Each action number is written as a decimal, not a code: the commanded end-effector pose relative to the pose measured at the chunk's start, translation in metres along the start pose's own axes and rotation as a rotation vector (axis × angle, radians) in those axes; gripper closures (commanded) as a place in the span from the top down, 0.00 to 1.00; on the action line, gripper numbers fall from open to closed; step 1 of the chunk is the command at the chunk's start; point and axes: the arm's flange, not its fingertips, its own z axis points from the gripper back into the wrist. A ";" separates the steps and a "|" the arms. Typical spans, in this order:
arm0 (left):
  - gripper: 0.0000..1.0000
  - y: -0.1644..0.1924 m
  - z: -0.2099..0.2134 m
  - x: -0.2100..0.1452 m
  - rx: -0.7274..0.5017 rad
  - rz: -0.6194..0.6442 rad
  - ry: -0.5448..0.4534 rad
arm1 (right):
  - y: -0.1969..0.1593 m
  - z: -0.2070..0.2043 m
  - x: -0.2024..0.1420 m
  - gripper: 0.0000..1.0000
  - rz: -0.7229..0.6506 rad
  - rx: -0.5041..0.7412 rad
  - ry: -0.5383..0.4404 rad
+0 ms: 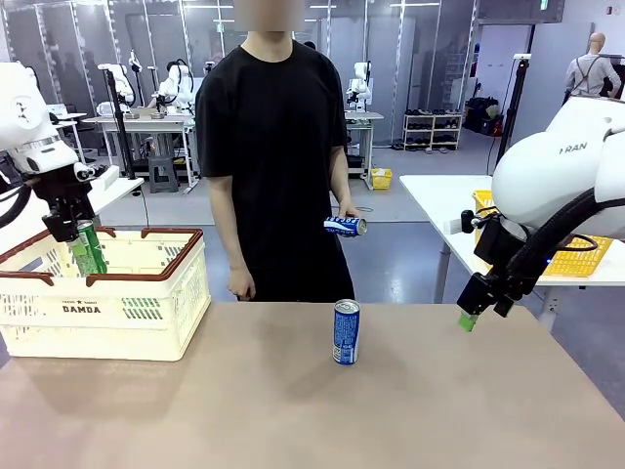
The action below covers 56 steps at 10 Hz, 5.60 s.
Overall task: Place the drinks into the Shopping basket.
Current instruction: Pick up one drink and place it into the Shopping basket.
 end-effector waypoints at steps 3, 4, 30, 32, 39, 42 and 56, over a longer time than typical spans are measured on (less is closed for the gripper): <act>0.59 0.010 -0.031 -0.009 0.026 0.000 -0.032 | -0.002 0.001 0.000 1.00 0.008 -0.006 0.008; 0.59 0.015 -0.040 -0.011 0.026 -0.002 -0.007 | -0.002 0.001 0.000 1.00 0.008 -0.006 0.008; 1.00 0.026 -0.102 -0.044 -0.050 -0.127 0.018 | -0.002 0.001 0.000 1.00 0.008 -0.006 0.008; 1.00 0.021 -0.082 -0.040 -0.041 -0.146 0.040 | -0.002 0.001 0.000 1.00 0.008 -0.006 0.008; 1.00 0.015 -0.034 -0.029 0.006 -0.137 0.050 | -0.002 0.001 0.000 1.00 0.008 -0.006 0.008; 1.00 0.015 -0.034 -0.029 0.006 -0.137 0.050 | -0.002 0.001 0.000 1.00 0.008 -0.006 0.008; 1.00 -0.061 0.061 0.057 0.149 -0.329 0.070 | -0.002 0.001 0.000 1.00 0.008 -0.006 0.008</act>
